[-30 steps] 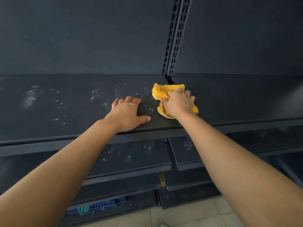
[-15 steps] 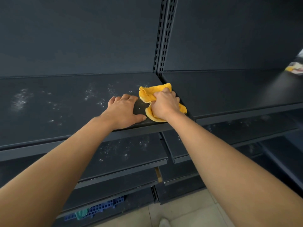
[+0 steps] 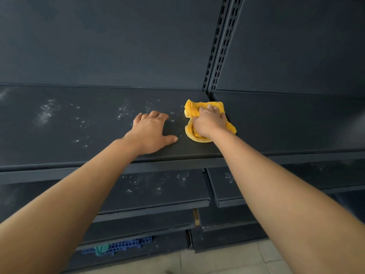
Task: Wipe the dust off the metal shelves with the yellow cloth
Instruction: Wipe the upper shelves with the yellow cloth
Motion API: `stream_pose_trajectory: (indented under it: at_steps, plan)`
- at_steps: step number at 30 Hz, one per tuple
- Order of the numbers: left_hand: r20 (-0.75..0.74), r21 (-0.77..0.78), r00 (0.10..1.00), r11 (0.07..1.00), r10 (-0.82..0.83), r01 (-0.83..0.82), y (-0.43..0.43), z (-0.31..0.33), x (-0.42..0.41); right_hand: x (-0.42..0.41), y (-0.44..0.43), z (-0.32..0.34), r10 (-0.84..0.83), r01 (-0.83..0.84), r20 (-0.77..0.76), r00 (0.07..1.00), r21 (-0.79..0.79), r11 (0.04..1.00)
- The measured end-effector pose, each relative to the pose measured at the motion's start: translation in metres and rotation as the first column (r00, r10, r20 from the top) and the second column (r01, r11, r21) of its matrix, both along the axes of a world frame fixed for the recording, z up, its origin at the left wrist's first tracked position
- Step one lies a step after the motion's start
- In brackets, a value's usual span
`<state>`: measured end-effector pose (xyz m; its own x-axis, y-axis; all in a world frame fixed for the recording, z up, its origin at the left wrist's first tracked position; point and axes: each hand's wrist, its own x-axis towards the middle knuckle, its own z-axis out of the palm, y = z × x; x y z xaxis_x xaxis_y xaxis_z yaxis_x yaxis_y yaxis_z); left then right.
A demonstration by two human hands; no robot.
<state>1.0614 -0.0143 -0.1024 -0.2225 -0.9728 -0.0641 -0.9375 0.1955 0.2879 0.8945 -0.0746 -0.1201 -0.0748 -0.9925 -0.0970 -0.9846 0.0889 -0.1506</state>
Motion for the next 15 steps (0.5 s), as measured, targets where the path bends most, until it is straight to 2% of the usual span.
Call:
stream_pose_trajectory:
  at_steps: [8, 15]
  plan:
    - [0.008, -0.008, 1.000, 1.000, 0.023, -0.023, -0.035, -0.001, -0.003, -0.002, -0.048, -0.003, -0.048, 0.050, 0.049, 0.998, -0.046, 0.998]
    - [-0.015, -0.064, 0.997, 0.995, 0.070, -0.071, -0.051, -0.004, 0.003, 0.018, -0.086, 0.002, 0.071, -0.071, -0.003, 0.997, 0.023, 0.997]
